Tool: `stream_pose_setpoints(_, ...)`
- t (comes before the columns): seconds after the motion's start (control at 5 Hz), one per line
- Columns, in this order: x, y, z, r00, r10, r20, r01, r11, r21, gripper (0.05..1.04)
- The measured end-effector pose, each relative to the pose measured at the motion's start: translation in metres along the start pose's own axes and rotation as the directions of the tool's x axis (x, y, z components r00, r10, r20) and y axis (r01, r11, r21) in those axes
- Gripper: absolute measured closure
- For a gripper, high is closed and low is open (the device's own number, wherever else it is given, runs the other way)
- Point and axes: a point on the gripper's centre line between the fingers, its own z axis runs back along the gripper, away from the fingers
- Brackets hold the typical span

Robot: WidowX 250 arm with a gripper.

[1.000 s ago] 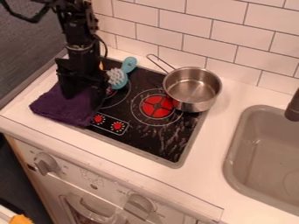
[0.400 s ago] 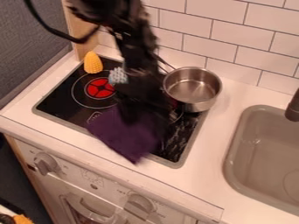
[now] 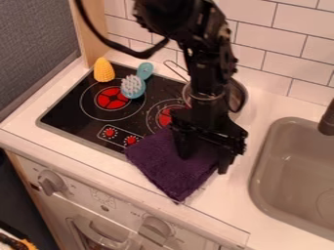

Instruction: Put the purple cloth to the right burner

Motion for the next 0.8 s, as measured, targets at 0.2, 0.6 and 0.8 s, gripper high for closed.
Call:
stream_pose_setpoints(0.2,0.001,0.001,0.009,0.999,0.04,-0.027,-0.038,0.997,0.067,0.083)
stream_pose_setpoints(0.6,0.007,-0.002,0.045,1.0,-0.014,-0.012,0.016,0.981,0.195,0.083)
stream_pose_setpoints(0.8,0.009,-0.003,0.045,0.998,-0.061,-0.005,0.061,0.981,0.185,0.083)
